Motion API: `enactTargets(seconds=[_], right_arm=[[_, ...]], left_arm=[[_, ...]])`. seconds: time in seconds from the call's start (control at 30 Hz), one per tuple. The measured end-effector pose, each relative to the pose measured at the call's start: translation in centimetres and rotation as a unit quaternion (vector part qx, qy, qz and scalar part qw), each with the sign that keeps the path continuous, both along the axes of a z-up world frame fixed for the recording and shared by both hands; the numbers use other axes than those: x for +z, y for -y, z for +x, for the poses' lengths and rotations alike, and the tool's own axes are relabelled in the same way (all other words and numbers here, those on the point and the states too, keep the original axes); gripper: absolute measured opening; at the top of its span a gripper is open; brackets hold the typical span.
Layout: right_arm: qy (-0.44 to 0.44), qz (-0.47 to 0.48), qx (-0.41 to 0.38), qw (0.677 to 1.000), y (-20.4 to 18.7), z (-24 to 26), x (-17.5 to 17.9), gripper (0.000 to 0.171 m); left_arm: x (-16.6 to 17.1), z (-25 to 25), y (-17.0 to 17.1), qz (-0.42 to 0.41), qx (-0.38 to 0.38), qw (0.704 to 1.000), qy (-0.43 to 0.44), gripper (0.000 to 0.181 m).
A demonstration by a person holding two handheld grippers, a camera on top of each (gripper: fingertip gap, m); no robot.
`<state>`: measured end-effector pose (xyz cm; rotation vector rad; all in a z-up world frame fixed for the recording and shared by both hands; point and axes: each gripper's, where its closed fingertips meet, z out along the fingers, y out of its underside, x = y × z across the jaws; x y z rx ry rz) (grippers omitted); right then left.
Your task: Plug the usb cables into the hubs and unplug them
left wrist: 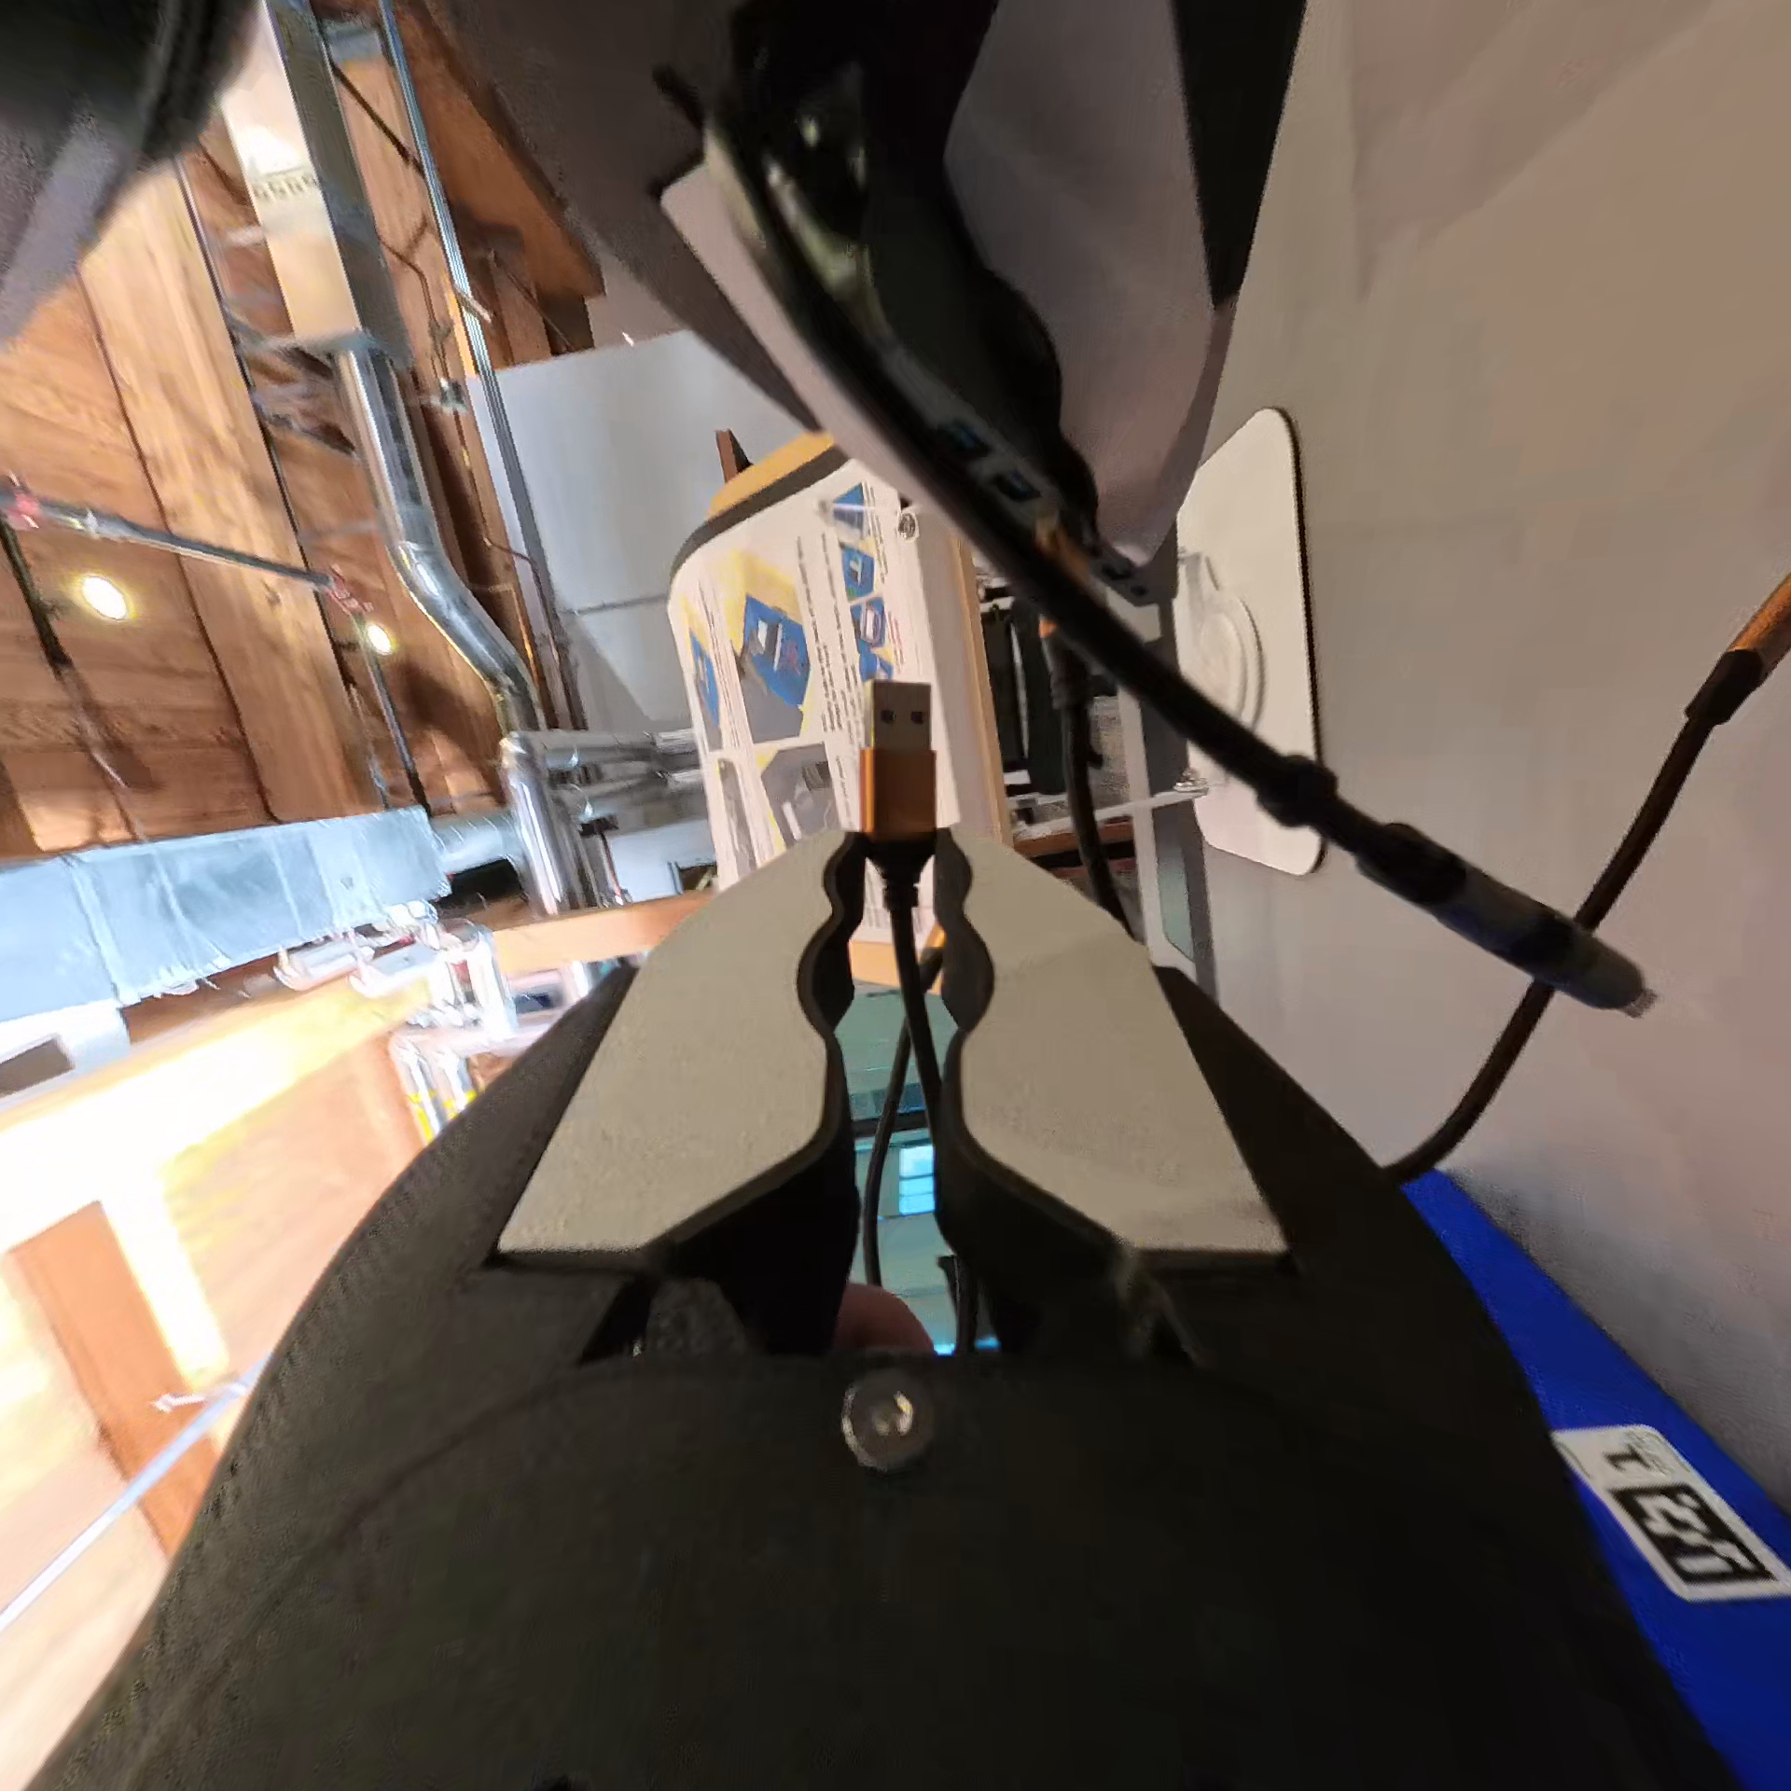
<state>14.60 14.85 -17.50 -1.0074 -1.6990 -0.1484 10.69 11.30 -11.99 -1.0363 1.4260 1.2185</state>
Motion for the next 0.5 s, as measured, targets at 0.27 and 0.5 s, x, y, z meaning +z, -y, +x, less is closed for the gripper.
enactTargets(seconds=[0.27, 0.5], right_arm=[[-0.008, -0.031, 0.013, 0.999, 0.8, -0.4, 0.1, 0.012], [-0.022, -0.060, 0.004, 0.998, 0.5, -0.1, 0.3, 0.012]], left_arm=[[-1.2, 2.0, -0.2, 0.034, -0.046, 0.993, -0.100, 0.014], [-1.0, 2.5, 0.3, 0.054, -0.058, 0.990, -0.117, 0.014]])
